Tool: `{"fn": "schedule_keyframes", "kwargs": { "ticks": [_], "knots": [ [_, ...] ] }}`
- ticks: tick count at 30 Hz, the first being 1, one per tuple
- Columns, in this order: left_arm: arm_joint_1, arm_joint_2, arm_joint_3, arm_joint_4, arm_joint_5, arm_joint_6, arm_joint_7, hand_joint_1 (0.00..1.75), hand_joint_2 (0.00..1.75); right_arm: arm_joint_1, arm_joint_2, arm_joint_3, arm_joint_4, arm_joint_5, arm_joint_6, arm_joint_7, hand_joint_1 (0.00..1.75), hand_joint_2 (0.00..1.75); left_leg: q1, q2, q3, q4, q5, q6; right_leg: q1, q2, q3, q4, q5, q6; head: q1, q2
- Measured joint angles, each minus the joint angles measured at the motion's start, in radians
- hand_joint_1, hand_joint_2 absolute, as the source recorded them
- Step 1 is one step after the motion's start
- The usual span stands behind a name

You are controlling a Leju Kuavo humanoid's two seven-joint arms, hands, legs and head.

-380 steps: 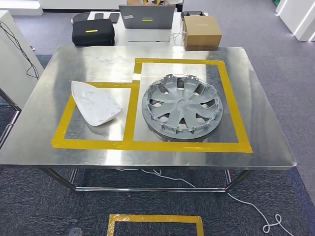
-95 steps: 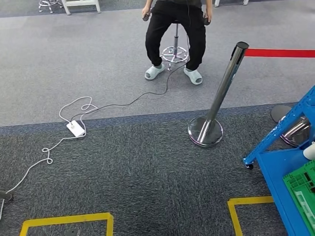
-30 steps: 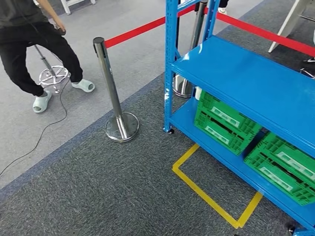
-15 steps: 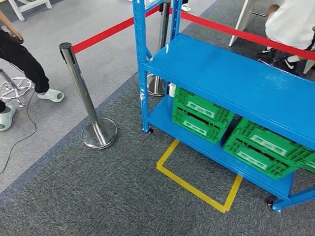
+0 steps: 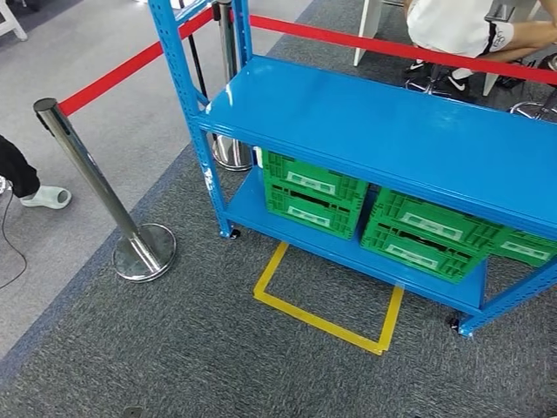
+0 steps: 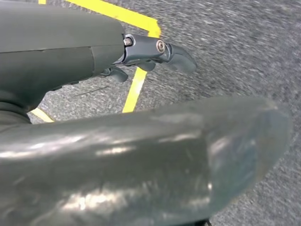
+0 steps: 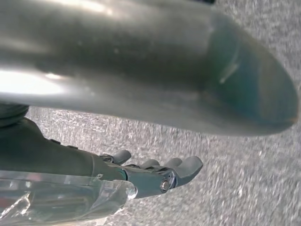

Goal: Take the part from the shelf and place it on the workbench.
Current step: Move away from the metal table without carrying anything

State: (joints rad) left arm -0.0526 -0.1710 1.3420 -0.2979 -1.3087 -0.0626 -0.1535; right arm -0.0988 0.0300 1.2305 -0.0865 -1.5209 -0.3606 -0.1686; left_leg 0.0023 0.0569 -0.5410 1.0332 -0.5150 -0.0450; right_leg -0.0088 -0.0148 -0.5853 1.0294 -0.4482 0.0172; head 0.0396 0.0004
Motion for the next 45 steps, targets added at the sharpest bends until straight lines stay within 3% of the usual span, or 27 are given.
{"fn": "schedule_keyframes", "kwargs": {
  "ticks": [1, 3, 4, 5, 7, 9, 11, 12, 13, 15, 17, 19, 20, 22, 24, 26, 28, 30, 33, 34, 35, 37, 39, 41, 43, 44, 45],
  "knots": [
    [0.0, 0.0, 0.0, 0.0, 0.0, 0.0, 0.0, 0.0, 0.0, -0.002, 0.0, 0.0, 0.0, 0.0, -0.001, 0.0, 0.0, 0.0, 0.001, -0.022, -0.026, 0.056, -0.032, -0.003, -0.002, 0.01, -0.001, -0.001, 0.002, -0.004, -0.002, 0.0],
    [0.003, -0.001, 0.0, 0.0, 0.0, 0.0, 0.0, 0.0, 0.0, -0.003, -0.001, 0.0, 0.0, 0.0, -0.002, 0.001, 0.0, 0.0, 0.001, -0.042, -0.096, 0.194, -0.09, -0.005, -0.002, 0.033, -0.004, -0.001, 0.004, -0.008, -0.004, 0.0],
    [0.005, -0.002, 0.0, 0.0, 0.0, 0.0, 0.001, 0.0, 0.0, -0.002, -0.001, 0.0, 0.0, 0.0, -0.002, 0.001, 0.0, 0.0, 0.001, -0.045, -0.12, 0.237, -0.097, -0.005, -0.002, 0.046, -0.005, -0.001, 0.005, -0.009, -0.004, 0.0],
    [0.005, -0.002, 0.0, 0.0, 0.0, 0.0, 0.001, 0.0, 0.0, 0.0, -0.001, 0.0, 0.0, 0.0, -0.002, 0.001, 0.0, 0.0, 0.001, -0.046, -0.128, 0.243, -0.084, -0.004, -0.002, 0.059, -0.005, -0.001, 0.005, -0.008, -0.004, 0.0],
    [0.005, -0.001, 0.0, 0.0, 0.0, 0.0, 0.001, 0.0, 0.0, 0.001, -0.001, 0.0, 0.0, 0.0, -0.001, 0.002, 0.0, 0.0, 0.002, -0.058, -0.088, 0.147, -0.013, 0.001, -0.004, 0.087, -0.005, -0.001, 0.008, -0.005, -0.004, 0.0],
    [0.003, -0.001, 0.0, 0.0, 0.0, 0.0, 0.001, 0.0, 0.0, -0.001, -0.001, 0.0, 0.0, 0.0, -0.002, 0.002, 0.0, 0.0, 0.007, -0.099, -0.029, 0.017, 0.041, 0.005, -0.003, 0.111, -0.008, 0.002, 0.01, 0.004, -0.006, 0.0],
    [0.001, -0.001, 0.0, 0.0, 0.001, -0.001, -0.001, 0.0, 0.0, -0.001, -0.001, 0.0, 0.0, 0.0, -0.002, 0.001, 0.0, 0.0, 0.01, -0.122, -0.007, -0.037, 0.048, 0.012, -0.002, 0.13, -0.015, 0.0, 0.014, 0.017, -0.008, 0.0],
    [0.001, -0.002, 0.0, 0.0, 0.001, -0.002, -0.004, 0.0, 0.0, 0.003, -0.001, 0.0, 0.0, 0.0, -0.002, 0.0, 0.0, 0.0, 0.01, -0.115, -0.006, -0.041, 0.048, 0.018, -0.003, 0.139, -0.019, -0.003, 0.016, 0.024, -0.009, 0.0],
    [0.0, -0.002, 0.0, 0.0, 0.0, -0.005, -0.009, 0.0, 0.0, 0.007, -0.001, 0.0, 0.0, 0.0, -0.002, -0.001, 0.0, 0.0, 0.01, -0.106, -0.006, -0.043, 0.051, 0.026, -0.004, 0.138, -0.022, -0.005, 0.018, 0.03, -0.009, 0.0],
    [0.0, -0.001, 0.0, 0.0, 0.0, -0.01, -0.022, 0.0, 0.0, 0.011, -0.001, 0.0, 0.0, -0.001, -0.003, -0.004, 0.0, 0.0, 0.012, -0.085, -0.005, -0.047, 0.055, 0.04, -0.003, 0.096, -0.04, 0.03, -0.007, 0.038, -0.004, 0.0],
    [0.005, 0.001, 0.0, 0.0, -0.002, -0.013, -0.033, 0.0, 0.0, 0.008, -0.001, 0.0, 0.0, -0.001, -0.004, -0.008, 0.0, 0.0, 0.009, -0.062, -0.005, -0.048, 0.055, 0.048, -0.002, 0.04, -0.094, 0.148, -0.075, 0.044, 0.002, 0.0],
    [0.01, 0.002, 0.0, 0.0, -0.005, -0.016, -0.038, 0.0, 0.0, 0.007, 0.0, 0.0, 0.0, -0.001, -0.006, -0.01, 0.0, 0.0, 0.006, -0.036, -0.004, -0.048, 0.053, 0.051, -0.003, 0.024, -0.147, 0.267, -0.125, 0.049, 0.002, 0.0],
    [0.01, 0.002, 0.0, 0.0, -0.007, -0.017, -0.038, 0.0, 0.0, 0.008, 0.0, 0.0, 0.0, -0.001, -0.006, -0.011, 0.0, 0.0, 0.005, -0.025, -0.003, -0.048, 0.052, 0.051, -0.003, 0.023, -0.151, 0.281, -0.123, 0.05, 0.003, 0.0],
    [0.01, 0.001, 0.0, 0.0, -0.008, -0.018, -0.039, 0.0, 0.0, 0.011, 0.0, 0.0, 0.0, -0.001, -0.007, -0.011, 0.0, 0.0, 0.006, -0.004, 0.003, -0.047, 0.048, 0.046, -0.003, 0.011, -0.097, 0.19, -0.07, 0.049, 0.003, 0.0],
    [0.01, 0.002, 0.0, 0.0, -0.008, -0.019, -0.039, 0.0, 0.0, 0.009, 0.0, 0.0, 0.0, -0.001, -0.007, -0.012, 0.0, 0.0, 0.002, 0.013, 0.011, -0.046, 0.041, 0.036, -0.001, -0.028, -0.023, 0.056, -0.021, 0.043, 0.002, 0.0],
    [0.009, 0.004, 0.0, 0.0, -0.008, -0.019, -0.039, 0.0, 0.0, 0.005, 0.0, 0.0, 0.0, -0.001, -0.006, -0.012, 0.0, 0.0, -0.004, 0.027, 0.017, -0.045, 0.037, 0.025, 0.001, -0.043, 0.003, 0.005, -0.008, 0.031, 0.001, 0.0],
    [0.007, 0.004, 0.0, 0.0, -0.008, -0.019, -0.038, 0.0, 0.0, 0.005, 0.0, 0.0, 0.0, -0.001, -0.006, -0.011, 0.0, 0.0, -0.004, 0.04, 0.021, -0.048, 0.036, 0.015, 0.001, -0.021, -0.001, 0.004, -0.004, 0.018, 0.001, 0.0],
    [0.004, 0.005, 0.0, 0.0, -0.008, -0.018, -0.037, 0.0, 0.0, 0.005, 0.0, 0.0, 0.0, -0.001, -0.004, -0.011, 0.0, 0.0, 0.0, 0.017, 0.012, -0.022, 0.012, 0.003, -0.002, -0.001, -0.002, 0.001, 0.001, 0.006, -0.001, 0.0],
    [0.006, 0.005, 0.0, 0.0, -0.008, -0.018, -0.036, 0.0, 0.0, 0.001, -0.001, 0.0, 0.0, -0.001, -0.003, -0.009, 0.0, 0.0, 0.002, -0.038, -0.071, 0.155, -0.083, -0.005, -0.005, 0.03, -0.006, -0.002, 0.005, -0.005, -0.004, 0.0],
    [0.007, 0.005, 0.0, 0.0, -0.008, -0.018, -0.036, 0.0, 0.0, 0.002, -0.001, 0.0, 0.0, -0.001, -0.003, -0.009, 0.0, 0.0, 0.002, -0.043, -0.101, 0.213, -0.102, -0.005, -0.004, 0.043, -0.008, -0.002, 0.006, -0.007, -0.003, 0.0],
    [0.009, 0.006, 0.0, 0.0, -0.008, -0.018, -0.035, 0.0, 0.0, 0.003, -0.001, 0.0, 0.0, -0.001, -0.002, -0.008, 0.0, 0.0, 0.002, -0.046, -0.117, 0.241, -0.101, -0.003, -0.004, 0.057, -0.008, -0.002, 0.006, -0.007, -0.003, 0.0],
    [0.009, 0.007, 0.0, 0.0, -0.008, -0.018, -0.035, 0.0, 0.0, 0.005, -0.001, 0.0, 0.0, -0.001, -0.002, -0.008, 0.0, 0.0, 0.003, -0.053, -0.095, 0.181, -0.042, 0.001, -0.005, 0.085, -0.007, -0.001, 0.008, -0.004, -0.003, 0.0],
    [0.008, 0.009, 0.0, 0.0, -0.008, -0.018, -0.035, 0.0, 0.0, 0.004, -0.001, 0.0, 0.0, -0.001, -0.004, -0.006, 0.0, 0.0, 0.007, -0.095, -0.032, 0.044, 0.024, 0.006, -0.004, 0.11, -0.009, 0.001, 0.011, 0.003, -0.004, 0.0],
    [0.007, 0.009, 0.0, 0.0, -0.008, -0.018, -0.035, 0.0, 0.0, 0.002, -0.001, 0.001, 0.0, -0.001, -0.016, 0.008, 0.0, 0.0, 0.011, -0.133, 0.0, -0.034, 0.042, 0.012, -0.004, 0.13, -0.015, 0.0, 0.015, 0.014, -0.005, 0.0],
    [0.005, 0.008, 0.0, 0.0, -0.008, -0.018, -0.035, 0.0, 0.0, 0.005, -0.002, 0.004, 0.001, -0.001, -0.037, 0.033, 0.0, 0.0, 0.01, -0.128, 0.002, -0.045, 0.042, 0.022, -0.006, 0.146, -0.021, -0.007, 0.021, 0.029, -0.005, 0.0],
    [0.004, 0.008, 0.0, 0.0, -0.008, -0.018, -0.035, 0.0, 0.0, 0.009, -0.002, 0.006, 0.001, -0.001, -0.045, 0.042, 0.0, 0.0, 0.011, -0.121, 0.003, -0.047, 0.045, 0.029, -0.007, 0.14, -0.024, -0.006, 0.02, 0.036, -0.004, 0.0],
    [0.003, 0.009, 0.0, 0.0, -0.009, -0.018, -0.035, 0.0, 0.0, 0.01, -0.003, 0.007, 0.002, -0.001, -0.051, 0.048, 0.0, 0.0, 0.011, -0.116, 0.004, -0.049, 0.046, 0.03, -0.006, 0.128, -0.024, -0.007, 0.016, 0.034, -0.001, 0.0]
  ]
}}
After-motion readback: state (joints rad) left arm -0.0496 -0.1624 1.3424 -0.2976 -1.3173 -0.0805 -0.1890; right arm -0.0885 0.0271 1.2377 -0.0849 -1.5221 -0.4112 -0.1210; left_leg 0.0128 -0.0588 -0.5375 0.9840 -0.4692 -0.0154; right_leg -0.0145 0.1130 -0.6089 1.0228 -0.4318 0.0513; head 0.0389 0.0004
